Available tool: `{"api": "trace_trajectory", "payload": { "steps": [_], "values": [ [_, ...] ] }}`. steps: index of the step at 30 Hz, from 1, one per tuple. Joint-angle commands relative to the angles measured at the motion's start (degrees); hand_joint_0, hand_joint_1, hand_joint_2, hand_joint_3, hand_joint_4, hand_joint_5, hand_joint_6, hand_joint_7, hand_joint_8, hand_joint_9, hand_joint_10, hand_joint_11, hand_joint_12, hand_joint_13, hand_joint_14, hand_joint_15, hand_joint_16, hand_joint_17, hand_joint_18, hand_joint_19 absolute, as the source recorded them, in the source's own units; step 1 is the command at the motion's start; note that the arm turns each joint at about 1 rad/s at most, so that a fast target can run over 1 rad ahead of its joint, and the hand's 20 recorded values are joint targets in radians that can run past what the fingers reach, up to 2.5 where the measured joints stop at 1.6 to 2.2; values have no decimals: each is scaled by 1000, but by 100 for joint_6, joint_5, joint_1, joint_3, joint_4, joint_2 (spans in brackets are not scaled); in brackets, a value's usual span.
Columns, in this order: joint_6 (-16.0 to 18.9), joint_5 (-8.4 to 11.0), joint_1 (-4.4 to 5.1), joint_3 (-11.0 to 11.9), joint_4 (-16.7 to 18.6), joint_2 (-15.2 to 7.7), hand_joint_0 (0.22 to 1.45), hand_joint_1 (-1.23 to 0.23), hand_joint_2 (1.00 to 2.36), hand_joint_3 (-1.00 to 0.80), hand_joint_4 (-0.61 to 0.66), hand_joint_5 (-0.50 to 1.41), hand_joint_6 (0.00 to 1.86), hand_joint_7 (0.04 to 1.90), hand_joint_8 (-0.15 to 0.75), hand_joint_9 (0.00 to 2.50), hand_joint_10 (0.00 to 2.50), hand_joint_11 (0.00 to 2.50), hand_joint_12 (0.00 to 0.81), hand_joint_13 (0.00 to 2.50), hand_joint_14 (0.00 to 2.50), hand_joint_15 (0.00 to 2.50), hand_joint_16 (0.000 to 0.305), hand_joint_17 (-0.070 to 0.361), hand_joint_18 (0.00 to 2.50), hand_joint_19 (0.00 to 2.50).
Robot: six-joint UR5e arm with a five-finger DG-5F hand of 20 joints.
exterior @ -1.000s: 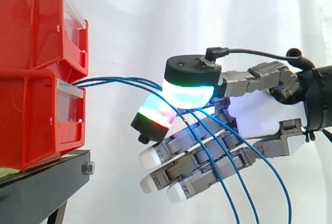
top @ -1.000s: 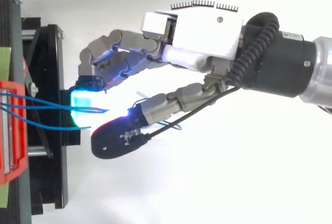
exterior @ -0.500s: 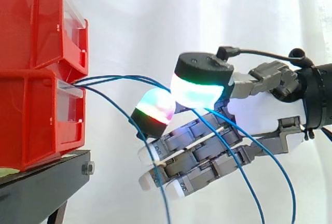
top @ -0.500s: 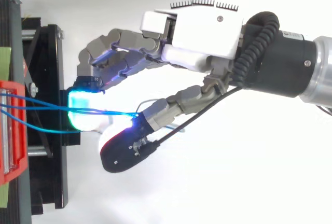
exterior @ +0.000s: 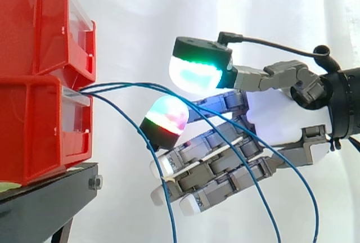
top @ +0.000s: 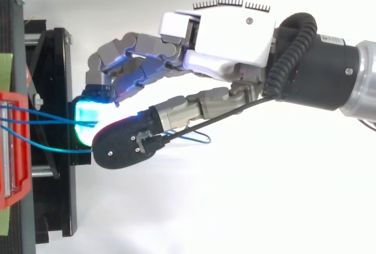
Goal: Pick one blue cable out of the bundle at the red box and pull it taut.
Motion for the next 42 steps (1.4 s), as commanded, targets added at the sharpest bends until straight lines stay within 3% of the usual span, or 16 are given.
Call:
{"api": "trace_trajectory", "payload": {
  "steps": [1, 14, 31, 37, 40, 42],
  "values": [
    [0, 0, 0, 0, 0, 0, 588, -610, 1009, -379, -45, -118, 735, 1057, 268, 708, 7, 295, 357, 246, 3, 77, 51, 115, 285, 223],
    [0, 18, 0, 0, 0, 0, 582, -644, 1016, -222, 12, -122, 766, 1026, 273, 716, 7, 307, 356, 251, 3, 77, 52, 116, 295, 212],
    [0, 0, 0, 0, -9, 0, 604, -829, 1020, -167, 119, -140, 818, 1060, 284, 722, 8, 345, 362, 285, 3, 80, 53, 118, 352, 178],
    [0, 9, 0, 0, -18, 0, 629, -875, 1017, -229, 135, -151, 834, 1035, 288, 715, 9, 364, 364, 285, 3, 81, 53, 119, 355, 175],
    [0, 9, 0, 0, -27, 0, 619, -914, 1009, -383, 130, -153, 837, 1015, 286, 706, 11, 349, 366, 278, 3, 79, 53, 120, 354, 178],
    [0, 9, 0, 0, -27, 0, 531, -877, 1000, -500, 123, -152, 838, 1013, 293, 712, 10, 351, 376, 274, 3, 86, 56, 126, 344, 191]
  ]
}}
